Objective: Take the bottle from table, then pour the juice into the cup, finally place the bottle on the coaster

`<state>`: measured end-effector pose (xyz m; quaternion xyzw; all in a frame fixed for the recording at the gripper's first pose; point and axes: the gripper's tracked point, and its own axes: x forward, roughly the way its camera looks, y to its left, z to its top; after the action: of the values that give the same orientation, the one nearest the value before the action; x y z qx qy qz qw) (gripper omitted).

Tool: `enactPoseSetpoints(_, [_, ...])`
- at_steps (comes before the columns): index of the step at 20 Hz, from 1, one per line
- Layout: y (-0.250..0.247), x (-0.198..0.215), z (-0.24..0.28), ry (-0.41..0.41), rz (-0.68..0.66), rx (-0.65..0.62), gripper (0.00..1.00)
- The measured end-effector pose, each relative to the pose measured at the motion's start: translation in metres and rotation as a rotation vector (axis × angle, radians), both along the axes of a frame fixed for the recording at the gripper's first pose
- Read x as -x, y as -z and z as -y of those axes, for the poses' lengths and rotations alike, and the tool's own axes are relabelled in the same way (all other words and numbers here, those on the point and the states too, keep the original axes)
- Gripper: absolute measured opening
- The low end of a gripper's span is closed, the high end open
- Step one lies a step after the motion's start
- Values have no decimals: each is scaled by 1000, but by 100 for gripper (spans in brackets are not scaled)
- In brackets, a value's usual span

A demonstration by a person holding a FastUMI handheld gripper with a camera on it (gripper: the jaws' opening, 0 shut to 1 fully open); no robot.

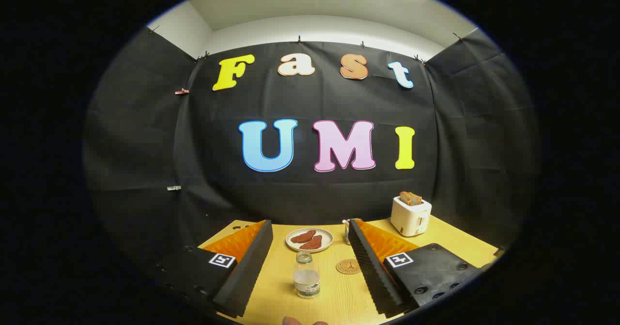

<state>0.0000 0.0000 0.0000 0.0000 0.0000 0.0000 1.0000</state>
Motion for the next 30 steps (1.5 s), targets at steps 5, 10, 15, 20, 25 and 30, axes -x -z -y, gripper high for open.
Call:
enactPoseSetpoints(5, [8, -5, 5, 1, -20, -17, 97])
enactPoseSetpoints(10, [9, -10, 8, 6, -15, -12, 97])
enactPoseSetpoints(15, [11, -14, 8, 11, -16, -13, 97])
enactPoseSetpoints(20, [14, -14, 6, 12, -11, -15, 97])
enactPoseSetpoints(25, [18, -14, 5, 10, -8, -6, 97])
enactPoseSetpoints(30, [32, -17, 1, -6, 26, -15, 96])
